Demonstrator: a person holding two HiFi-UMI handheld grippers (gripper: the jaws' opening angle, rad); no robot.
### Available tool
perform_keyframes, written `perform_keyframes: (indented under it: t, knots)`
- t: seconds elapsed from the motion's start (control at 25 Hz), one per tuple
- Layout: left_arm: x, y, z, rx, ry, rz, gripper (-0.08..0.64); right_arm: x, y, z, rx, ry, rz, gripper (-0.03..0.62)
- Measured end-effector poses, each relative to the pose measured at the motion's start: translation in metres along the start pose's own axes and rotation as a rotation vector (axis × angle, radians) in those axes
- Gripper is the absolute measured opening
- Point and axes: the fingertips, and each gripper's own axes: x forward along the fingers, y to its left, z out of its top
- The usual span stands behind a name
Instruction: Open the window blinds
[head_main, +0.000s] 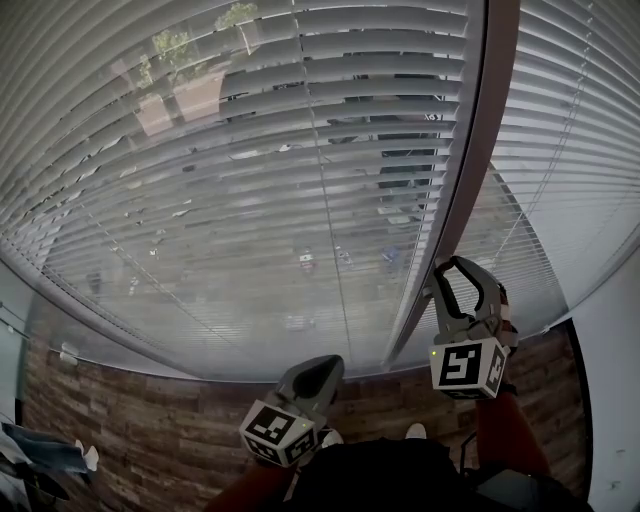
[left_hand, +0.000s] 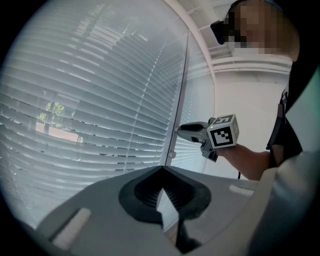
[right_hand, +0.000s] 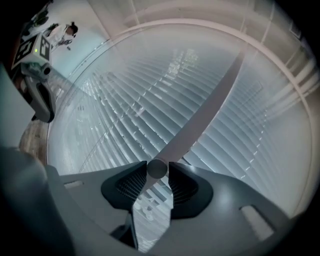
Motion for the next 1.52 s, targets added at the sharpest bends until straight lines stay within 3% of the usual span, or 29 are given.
perform_keyframes:
  t: [0.16,0.32,0.4,1.0,1.36,1.52]
  knots:
    - [0.002,0.002,-0.005,-0.003,0.006,0.002,0.002,-0.002,-0.007,0.004,0.326,-0.099,0.036,0.17]
    - [0.001,-0.001,0.0,-0.006,0.003,0.001,0.002,-0.002,-0.016,-0.002,0.67,-0.121,0.097,0.17]
    - [0.0,-0.002,0.002,-0.006,0.003,0.002,0.001,-0.001,-0.015,-0.004,0.76,-0.116,0.121,0.17]
    - [0.003,-0.001,0.0,-0.005,0.004,0.003,0.002,0.005,-0.01,-0.008,0.685,-0.085,0.103,0.152]
    - [0.001,-0.002,0.001,-0.004,0.006,-0.003,0.001,0.005,-0.009,-0.005,0.565,-0.065,0.1,0.15]
    - [0.0,-0.003,0.002,-0.002,0.007,-0.004,0.001,0.004,-0.009,-0.004,0.464,-0.052,0.082,0.15]
